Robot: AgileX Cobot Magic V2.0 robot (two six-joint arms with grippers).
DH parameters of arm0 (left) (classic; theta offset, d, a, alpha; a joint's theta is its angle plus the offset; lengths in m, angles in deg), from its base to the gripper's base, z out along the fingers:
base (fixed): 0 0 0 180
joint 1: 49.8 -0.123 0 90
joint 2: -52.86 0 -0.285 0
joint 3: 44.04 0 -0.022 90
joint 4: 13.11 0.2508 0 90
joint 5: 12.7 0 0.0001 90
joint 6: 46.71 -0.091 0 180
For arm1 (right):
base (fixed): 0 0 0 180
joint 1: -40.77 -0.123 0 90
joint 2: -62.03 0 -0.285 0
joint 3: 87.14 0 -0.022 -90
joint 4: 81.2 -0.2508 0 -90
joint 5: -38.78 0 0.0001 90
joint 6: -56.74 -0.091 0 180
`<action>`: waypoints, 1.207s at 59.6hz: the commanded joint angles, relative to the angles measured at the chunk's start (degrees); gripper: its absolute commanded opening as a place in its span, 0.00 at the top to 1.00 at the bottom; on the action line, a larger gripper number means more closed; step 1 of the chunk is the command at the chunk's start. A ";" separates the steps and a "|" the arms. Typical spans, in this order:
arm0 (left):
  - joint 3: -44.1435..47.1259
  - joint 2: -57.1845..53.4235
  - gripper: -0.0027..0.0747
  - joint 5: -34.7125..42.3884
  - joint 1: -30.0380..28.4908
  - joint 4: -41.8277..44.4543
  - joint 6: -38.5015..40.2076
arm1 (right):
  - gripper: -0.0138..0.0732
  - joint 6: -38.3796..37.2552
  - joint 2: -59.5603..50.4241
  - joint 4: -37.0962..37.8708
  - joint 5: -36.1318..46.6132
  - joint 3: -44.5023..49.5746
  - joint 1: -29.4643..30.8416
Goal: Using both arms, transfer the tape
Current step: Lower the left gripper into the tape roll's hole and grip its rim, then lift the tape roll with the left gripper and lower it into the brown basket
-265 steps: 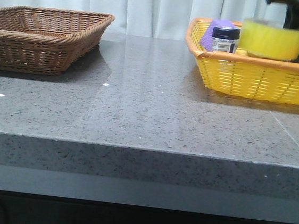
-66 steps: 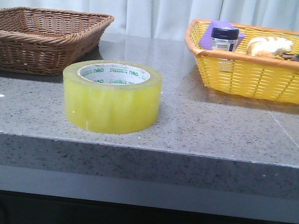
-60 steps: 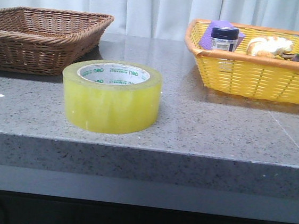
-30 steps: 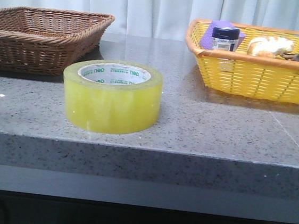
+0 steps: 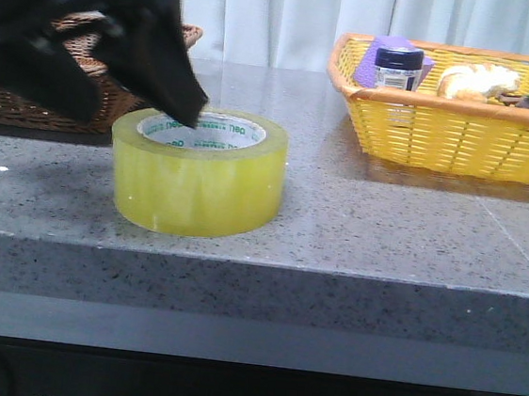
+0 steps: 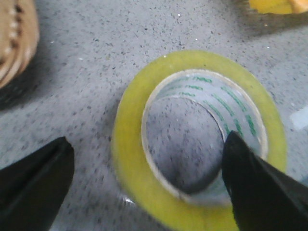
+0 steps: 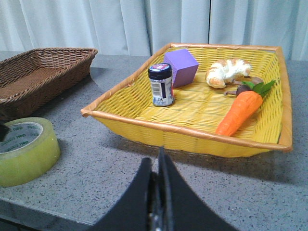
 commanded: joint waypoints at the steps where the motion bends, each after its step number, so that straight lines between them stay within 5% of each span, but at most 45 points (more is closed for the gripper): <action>1: -3.55 1.69 0.17 3.83 0.50 -1.05 0.74 | 0.94 -0.04 0.98 0.19 4.94 -1.39 0.29; 12: -5.29 6.17 0.23 3.57 0.50 -1.05 0.74 | 0.94 -0.04 0.98 0.19 4.94 -1.39 0.29; 36: -6.95 5.92 0.94 0.77 0.50 -1.27 0.74 | 0.94 -0.04 0.98 0.19 4.98 -1.39 0.29; 57: -20.68 1.02 0.95 -0.60 -3.57 0.95 0.74 | 0.94 -0.04 0.98 0.19 5.68 -1.39 0.29; 72: -27.27 2.92 0.95 1.75 -17.32 5.22 0.74 | 0.94 -0.04 0.98 0.19 5.68 -1.39 0.29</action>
